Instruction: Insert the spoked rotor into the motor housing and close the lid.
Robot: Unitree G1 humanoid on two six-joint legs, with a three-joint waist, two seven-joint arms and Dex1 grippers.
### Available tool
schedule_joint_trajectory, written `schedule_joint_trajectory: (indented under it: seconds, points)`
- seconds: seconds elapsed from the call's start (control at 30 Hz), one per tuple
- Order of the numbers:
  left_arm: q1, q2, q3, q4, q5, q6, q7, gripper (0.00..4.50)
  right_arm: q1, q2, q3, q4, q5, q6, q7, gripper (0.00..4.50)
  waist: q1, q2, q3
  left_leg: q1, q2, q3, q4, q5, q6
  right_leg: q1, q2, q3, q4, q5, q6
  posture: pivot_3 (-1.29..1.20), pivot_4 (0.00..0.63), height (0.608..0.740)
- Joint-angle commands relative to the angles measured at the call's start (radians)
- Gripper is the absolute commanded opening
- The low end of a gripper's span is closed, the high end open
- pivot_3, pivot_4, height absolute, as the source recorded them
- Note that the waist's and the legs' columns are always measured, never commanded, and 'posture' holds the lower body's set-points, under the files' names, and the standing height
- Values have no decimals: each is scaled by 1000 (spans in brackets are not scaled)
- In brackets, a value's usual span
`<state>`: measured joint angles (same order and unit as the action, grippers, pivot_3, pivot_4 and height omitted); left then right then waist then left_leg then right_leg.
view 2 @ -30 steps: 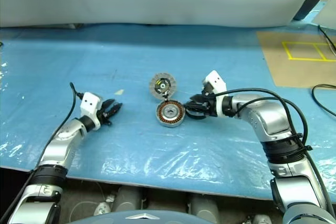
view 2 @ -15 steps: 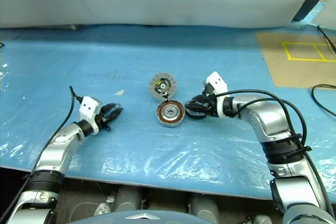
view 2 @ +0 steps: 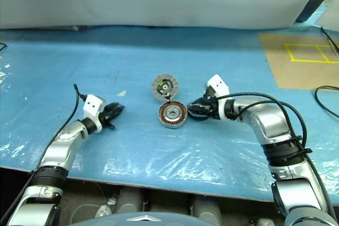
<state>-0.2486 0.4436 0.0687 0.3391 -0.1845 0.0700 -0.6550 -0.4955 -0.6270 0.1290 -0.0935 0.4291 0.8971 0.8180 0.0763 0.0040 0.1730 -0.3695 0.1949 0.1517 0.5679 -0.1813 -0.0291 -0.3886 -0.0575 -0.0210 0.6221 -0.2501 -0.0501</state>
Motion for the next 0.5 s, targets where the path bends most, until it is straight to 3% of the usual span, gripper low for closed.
schedule_joint_trajectory:
  seconds: [0.03, 0.27, 0.5]
  points:
    - [41, 11, -29, 26, 26, 46, -14, 679, -10, 3, -21, -14, 2, -10, -4, 2599, -2, 1, 0, 1, 0, 0, -1, 0, 0, 0, 0, 1, 0, 0, 0, 0, 150, 740]
    - [75, 22, -27, -36, 4, 48, -63, 679, -15, 14, -22, -19, 12, -6, 0, 2599, -5, 2, -1, 0, -1, 1, -4, 0, 0, -1, 0, 1, -4, 0, 0, 0, 150, 740]
    - [91, 16, 1, -272, -134, 116, -143, 679, -1, 9, -110, -80, 107, -3, 46, 2599, -2, 1, -1, -5, -1, 1, -5, 0, 0, -5, 0, 0, -5, 0, 0, 0, 150, 740]
